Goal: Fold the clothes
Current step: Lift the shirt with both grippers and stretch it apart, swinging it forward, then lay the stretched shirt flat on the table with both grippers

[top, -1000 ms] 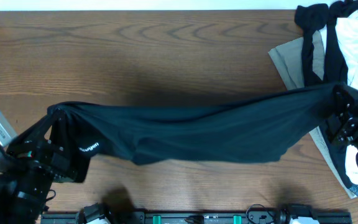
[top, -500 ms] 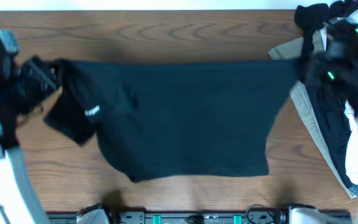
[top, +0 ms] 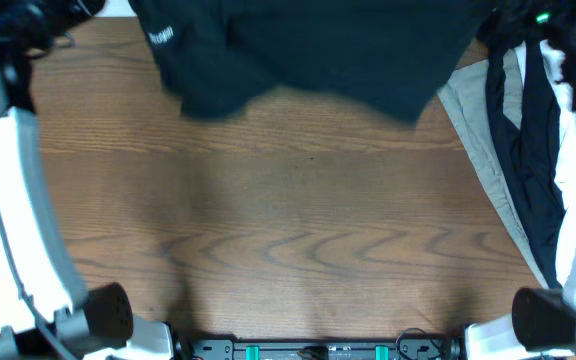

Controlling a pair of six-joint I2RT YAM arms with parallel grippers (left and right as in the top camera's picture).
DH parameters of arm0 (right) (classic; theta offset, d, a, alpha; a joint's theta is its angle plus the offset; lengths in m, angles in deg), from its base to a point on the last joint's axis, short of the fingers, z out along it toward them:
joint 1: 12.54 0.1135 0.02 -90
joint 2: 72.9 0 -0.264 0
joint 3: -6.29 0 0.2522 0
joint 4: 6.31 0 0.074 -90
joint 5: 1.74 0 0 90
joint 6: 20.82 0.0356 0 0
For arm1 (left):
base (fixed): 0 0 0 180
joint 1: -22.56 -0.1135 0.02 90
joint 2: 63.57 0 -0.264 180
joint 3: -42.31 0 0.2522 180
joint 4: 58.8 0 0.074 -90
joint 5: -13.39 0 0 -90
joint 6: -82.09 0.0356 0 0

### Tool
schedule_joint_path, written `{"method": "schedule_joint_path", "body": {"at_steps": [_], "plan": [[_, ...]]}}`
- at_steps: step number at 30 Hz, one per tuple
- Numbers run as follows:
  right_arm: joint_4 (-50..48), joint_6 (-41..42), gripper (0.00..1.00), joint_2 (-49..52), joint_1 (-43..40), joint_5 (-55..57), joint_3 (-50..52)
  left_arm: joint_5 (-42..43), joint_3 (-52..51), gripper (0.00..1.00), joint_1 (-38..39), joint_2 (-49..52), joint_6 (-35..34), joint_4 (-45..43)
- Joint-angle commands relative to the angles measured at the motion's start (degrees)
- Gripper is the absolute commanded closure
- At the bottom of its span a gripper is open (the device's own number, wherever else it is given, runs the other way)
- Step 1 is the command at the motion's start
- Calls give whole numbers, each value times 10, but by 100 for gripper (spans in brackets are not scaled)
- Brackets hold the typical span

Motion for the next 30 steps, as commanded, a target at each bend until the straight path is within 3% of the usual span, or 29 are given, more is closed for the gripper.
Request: {"method": "schedule_joint_path", "body": {"at_steps": [1, 5, 11, 15, 22, 30], "plan": [[50, -3, 99, -16, -6, 10, -44, 33, 50, 94, -1, -49, 41, 59], [166, -10, 99, -9, -6, 52, -32, 14, 40, 94, 2, -49, 142, 240], [299, -38, 99, 20, -6, 79, 48, -150, -40, 94, 27, -27, 216, 430], [310, -63, 99, 28, -6, 79, 157, -197, -149, 94, 49, -16, 221, 451], [283, -63, 99, 28, -6, 79, 336, -199, -358, 95, 60, -13, 232, 431], [284, -34, 99, 28, -11, 105, 397, -198, -502, 94, 60, -13, 258, 457]]}}
